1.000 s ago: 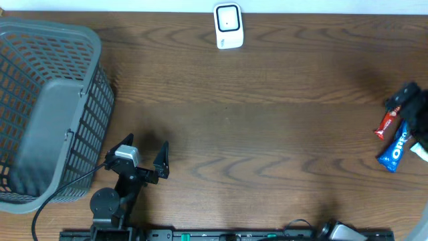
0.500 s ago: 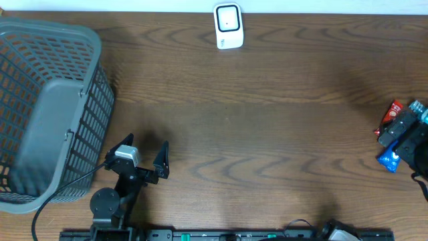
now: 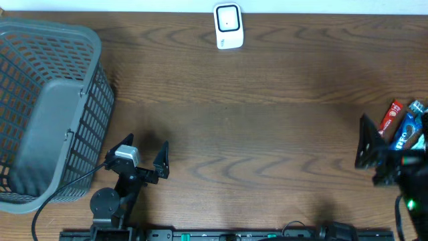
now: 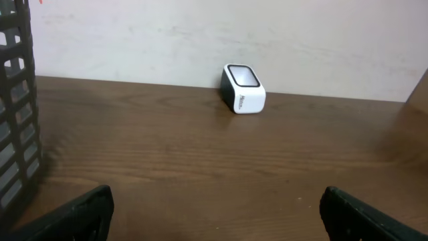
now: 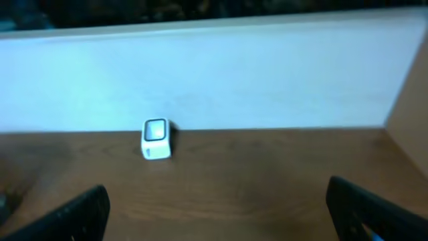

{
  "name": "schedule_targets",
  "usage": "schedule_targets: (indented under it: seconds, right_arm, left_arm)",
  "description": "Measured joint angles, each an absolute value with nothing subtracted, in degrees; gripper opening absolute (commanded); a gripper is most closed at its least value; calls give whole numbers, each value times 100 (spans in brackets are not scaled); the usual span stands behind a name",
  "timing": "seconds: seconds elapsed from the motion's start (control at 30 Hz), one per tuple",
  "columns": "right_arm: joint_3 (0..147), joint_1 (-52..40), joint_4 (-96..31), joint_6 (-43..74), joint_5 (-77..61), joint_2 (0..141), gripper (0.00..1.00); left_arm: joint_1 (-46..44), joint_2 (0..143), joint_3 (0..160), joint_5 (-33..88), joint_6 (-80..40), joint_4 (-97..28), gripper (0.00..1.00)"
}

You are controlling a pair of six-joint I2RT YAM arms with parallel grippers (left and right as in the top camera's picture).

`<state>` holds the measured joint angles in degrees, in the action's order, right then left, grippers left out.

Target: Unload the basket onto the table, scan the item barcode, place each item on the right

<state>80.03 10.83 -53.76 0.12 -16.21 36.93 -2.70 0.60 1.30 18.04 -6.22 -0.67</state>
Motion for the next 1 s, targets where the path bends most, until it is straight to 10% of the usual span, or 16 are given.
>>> schedule_targets:
  seconds: [1.0]
  right_arm:
    - [7553,1063,-6377,-3140,-4141,3328,99]
  left_arm:
    - [-270,58,130,1804,-622,-67,98]
